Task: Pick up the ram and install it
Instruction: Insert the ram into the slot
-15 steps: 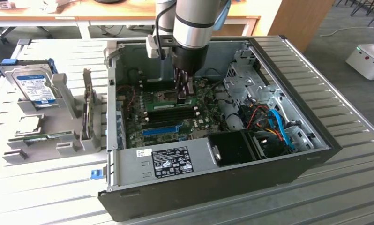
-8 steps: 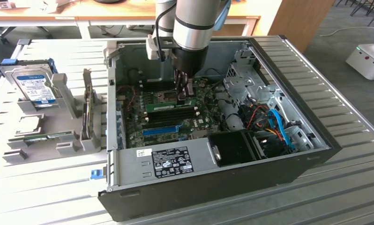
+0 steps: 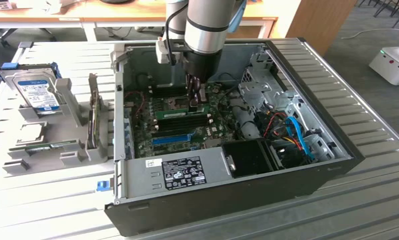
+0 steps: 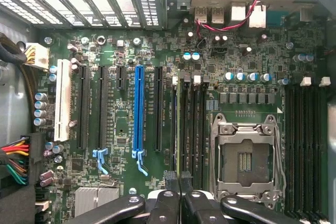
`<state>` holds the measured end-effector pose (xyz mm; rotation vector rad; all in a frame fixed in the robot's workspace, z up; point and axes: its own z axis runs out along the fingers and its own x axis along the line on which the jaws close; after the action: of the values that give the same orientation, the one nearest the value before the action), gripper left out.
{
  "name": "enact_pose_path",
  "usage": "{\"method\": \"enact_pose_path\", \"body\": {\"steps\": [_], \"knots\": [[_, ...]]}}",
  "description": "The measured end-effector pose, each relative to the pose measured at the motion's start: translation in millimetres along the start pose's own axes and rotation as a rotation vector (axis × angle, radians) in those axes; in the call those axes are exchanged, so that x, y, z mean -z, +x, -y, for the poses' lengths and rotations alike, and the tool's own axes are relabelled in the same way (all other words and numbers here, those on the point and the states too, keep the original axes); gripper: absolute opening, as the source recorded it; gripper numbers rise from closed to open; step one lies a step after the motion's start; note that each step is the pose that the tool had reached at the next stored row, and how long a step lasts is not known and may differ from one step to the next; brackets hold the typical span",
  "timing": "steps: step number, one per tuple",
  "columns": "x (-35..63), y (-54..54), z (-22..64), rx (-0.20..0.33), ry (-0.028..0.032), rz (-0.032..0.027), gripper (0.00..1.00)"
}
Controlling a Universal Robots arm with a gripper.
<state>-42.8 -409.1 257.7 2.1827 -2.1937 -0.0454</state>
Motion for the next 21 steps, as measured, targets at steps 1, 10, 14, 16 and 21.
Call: {"method": "enact_pose_path", "body": {"steps": [1,10,14,16,21], "knots": [[0.0,0.0,0.0,-0.003,0.0,0.0002,0.12],[-0.1,0.0,0.3,-0.017,-0.0002,0.0009,0.12],[0.0,0.1,1.6,-0.017,-0.0002,0.0009,0.12],[0.0,0.2,2.6,-0.017,-0.0002,0.0009,0.12],[0.1,0.4,4.8,-0.017,-0.0002,0.001,0.12]]}}
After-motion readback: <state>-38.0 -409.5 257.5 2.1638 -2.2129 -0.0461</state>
